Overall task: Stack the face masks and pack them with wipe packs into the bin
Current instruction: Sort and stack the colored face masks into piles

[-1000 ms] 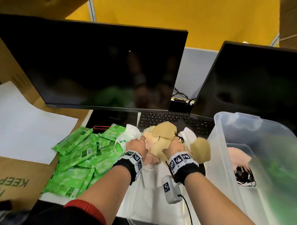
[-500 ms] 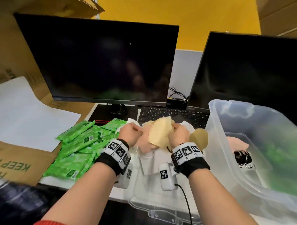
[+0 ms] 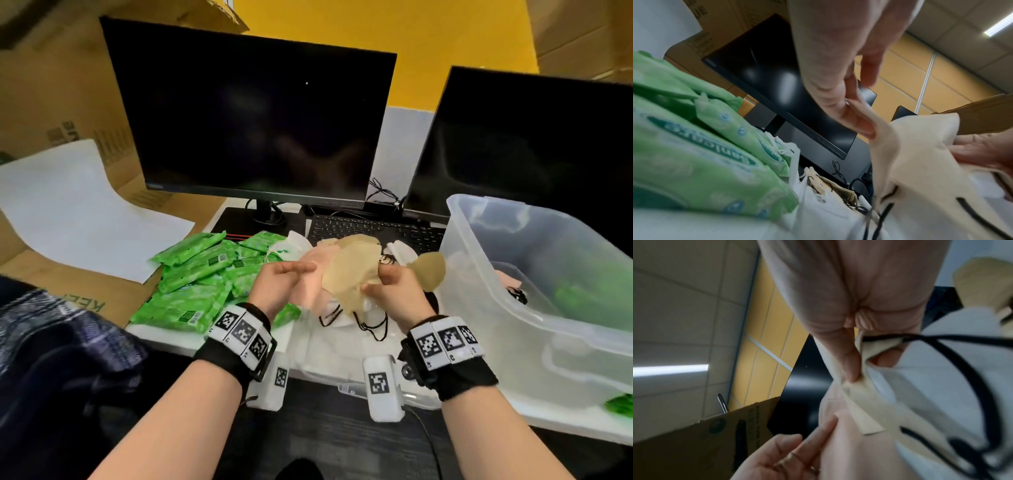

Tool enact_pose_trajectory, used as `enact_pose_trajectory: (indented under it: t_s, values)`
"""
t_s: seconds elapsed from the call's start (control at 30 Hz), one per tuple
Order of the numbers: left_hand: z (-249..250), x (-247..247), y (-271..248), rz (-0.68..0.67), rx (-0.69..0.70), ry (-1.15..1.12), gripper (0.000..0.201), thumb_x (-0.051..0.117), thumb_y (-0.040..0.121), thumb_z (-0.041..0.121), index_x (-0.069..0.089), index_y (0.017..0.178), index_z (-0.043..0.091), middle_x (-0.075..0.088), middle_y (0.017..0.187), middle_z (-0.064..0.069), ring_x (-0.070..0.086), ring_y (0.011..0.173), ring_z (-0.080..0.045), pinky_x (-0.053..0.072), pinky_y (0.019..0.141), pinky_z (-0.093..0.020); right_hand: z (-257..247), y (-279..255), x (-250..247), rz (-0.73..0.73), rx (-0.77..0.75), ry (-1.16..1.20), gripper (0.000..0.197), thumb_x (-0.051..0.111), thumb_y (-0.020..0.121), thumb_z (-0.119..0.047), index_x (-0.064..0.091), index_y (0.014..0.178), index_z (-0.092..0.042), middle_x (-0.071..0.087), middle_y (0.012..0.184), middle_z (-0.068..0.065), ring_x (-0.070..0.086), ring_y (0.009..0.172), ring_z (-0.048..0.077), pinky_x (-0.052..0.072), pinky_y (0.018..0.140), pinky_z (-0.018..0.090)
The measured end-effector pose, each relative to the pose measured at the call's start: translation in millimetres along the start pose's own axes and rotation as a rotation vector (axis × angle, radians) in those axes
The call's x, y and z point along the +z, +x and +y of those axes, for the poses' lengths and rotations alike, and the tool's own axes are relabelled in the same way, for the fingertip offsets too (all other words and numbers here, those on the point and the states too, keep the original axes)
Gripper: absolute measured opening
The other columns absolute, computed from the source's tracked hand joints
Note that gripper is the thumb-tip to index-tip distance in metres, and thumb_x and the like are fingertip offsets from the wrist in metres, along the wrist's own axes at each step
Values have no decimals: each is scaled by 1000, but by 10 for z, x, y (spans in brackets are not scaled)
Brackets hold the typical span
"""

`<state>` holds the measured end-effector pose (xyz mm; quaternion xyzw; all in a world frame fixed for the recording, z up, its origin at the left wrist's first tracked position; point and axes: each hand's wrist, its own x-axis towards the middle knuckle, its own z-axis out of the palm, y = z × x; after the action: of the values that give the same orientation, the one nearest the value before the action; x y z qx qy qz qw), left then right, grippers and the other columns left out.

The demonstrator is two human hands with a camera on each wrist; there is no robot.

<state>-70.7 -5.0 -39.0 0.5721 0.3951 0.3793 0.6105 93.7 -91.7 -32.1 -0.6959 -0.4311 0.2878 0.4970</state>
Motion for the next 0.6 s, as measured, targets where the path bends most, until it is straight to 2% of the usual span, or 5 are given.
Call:
enact_pose_trajectory:
  t_s: [0.07, 0.2, 0.37, 0.47, 0.6]
  values:
    - [9, 1, -68, -53, -44, -84, 16, 55, 81, 7, 70, 80, 5, 68, 99, -12, 62, 97, -28, 47, 95, -41, 2, -53, 17, -65, 41, 43, 24, 62, 79, 4, 68, 76, -18, 72, 86, 4, 66, 88, 22, 51, 84, 35]
    - [-63, 41, -78, -62, -99, -159, 42, 39, 93, 35, 69, 80, 10, 66, 99, -12, 59, 91, -26, 46, 86, -38, -17, -93, -7, -169, 42, 157, 25, 56, 81, 14, 66, 85, -9, 70, 84, 5, 66, 80, 17, 53, 75, 26]
    - [-190, 135, 40, 1, -102, -40, 68, 38, 58, 82, 71, 83, 29, 62, 123, -6, 52, 119, -25, 34, 106, -50, 24, -10, -162, -237, 35, 267, 25, 50, 81, 18, 64, 94, 1, 72, 70, -2, 67, 62, 7, 50, 57, 14]
    - [-121, 231, 72, -86, -43, -76, 59, 43, 71, 73, 73, 91, 26, 66, 118, -1, 57, 115, -20, 40, 102, -45, 15, 67, -185, -281, 39, 256, 25, 50, 81, 19, 63, 98, 6, 72, 73, 2, 67, 63, 11, 52, 55, 17]
    - [-54, 293, 49, -113, 43, -35, 9, 69, 76, 7, 71, 85, 9, 73, 80, -2, 66, 72, -17, 53, 71, -30, 14, 142, -111, -247, 56, 213, 27, 51, 82, 16, 61, 106, 9, 67, 101, 21, 64, 84, 27, 54, 80, 33]
